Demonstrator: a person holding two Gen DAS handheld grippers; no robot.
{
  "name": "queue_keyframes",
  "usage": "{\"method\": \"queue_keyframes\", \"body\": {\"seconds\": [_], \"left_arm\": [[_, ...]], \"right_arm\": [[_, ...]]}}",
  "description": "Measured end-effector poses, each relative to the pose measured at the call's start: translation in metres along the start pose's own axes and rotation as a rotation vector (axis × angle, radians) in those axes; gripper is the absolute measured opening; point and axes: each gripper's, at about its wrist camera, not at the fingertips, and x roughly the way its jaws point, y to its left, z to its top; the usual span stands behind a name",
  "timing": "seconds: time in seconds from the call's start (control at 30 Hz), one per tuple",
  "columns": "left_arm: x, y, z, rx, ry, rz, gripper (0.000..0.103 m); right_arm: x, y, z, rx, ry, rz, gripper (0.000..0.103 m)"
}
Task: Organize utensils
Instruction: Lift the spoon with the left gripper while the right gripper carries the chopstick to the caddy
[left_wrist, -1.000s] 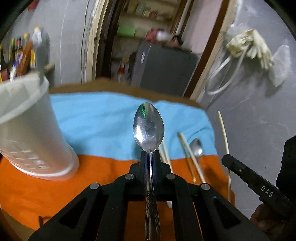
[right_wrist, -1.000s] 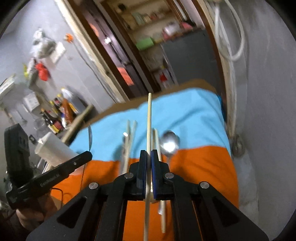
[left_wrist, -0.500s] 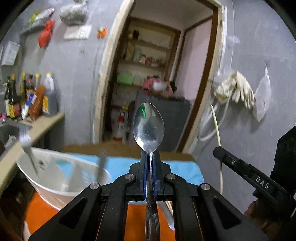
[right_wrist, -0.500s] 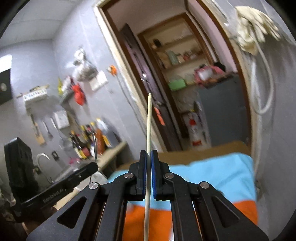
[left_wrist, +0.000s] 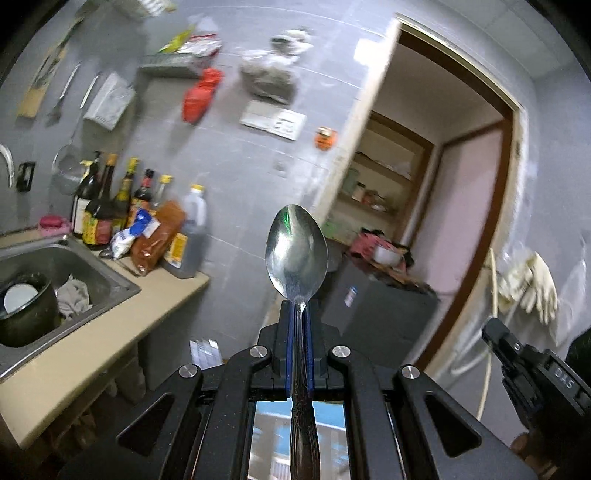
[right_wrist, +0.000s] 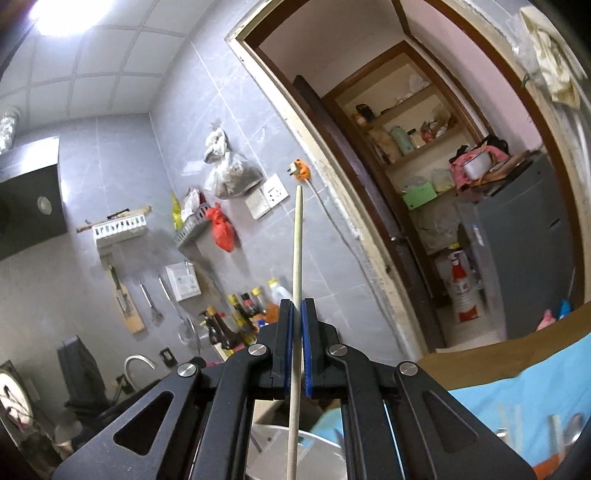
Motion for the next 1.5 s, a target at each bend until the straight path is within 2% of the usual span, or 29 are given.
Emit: {"method": "queue_keyframes", "body": {"seconds": [0.17, 0.37, 0.6, 0.77, 1.1, 1.3, 1.37, 1.43, 1.5], "left_arm": [[0.013, 0.035, -0.003, -0.062, -0.015, -0.012, 0.003], [0.019, 0.035, -0.015, -0.052, -0.032, -0.017, 0.003], [0.026, 0.025, -0.04, 0.049, -0.089, 0.012, 0.004], [0.027, 0.026, -0.053, 0.085, -0.098, 0.025, 0.004], [0.028, 0.027, -0.067, 0.116, -0.057, 0.032, 0.004], [0.023, 0.029, -0.069, 0.124, -0.008, 0.012, 0.005], [0.022, 0.028, -0.067, 0.132, 0.024, 0.003, 0.007], [0.018, 0.028, -0.065, 0.133, 0.03, -0.006, 0.021], [0.013, 0.028, -0.061, 0.126, 0.027, -0.017, 0.029]], "right_arm": [[0.02, -0.001, -0.019, 0.005, -0.017, -0.005, 0.003], [0.029, -0.004, -0.043, -0.023, 0.0, -0.028, 0.003], [0.035, 0.0, -0.064, -0.095, 0.007, -0.051, 0.003], [0.034, 0.005, -0.075, -0.143, 0.009, -0.056, 0.003], [0.035, 0.01, -0.086, -0.184, 0.037, -0.068, 0.003], [0.031, 0.009, -0.089, -0.18, 0.062, -0.075, 0.004], [0.029, 0.01, -0.088, -0.181, 0.072, -0.08, 0.004], [0.026, 0.011, -0.086, -0.182, 0.073, -0.082, 0.005], [0.027, 0.011, -0.087, -0.183, 0.072, -0.086, 0.008]]}}
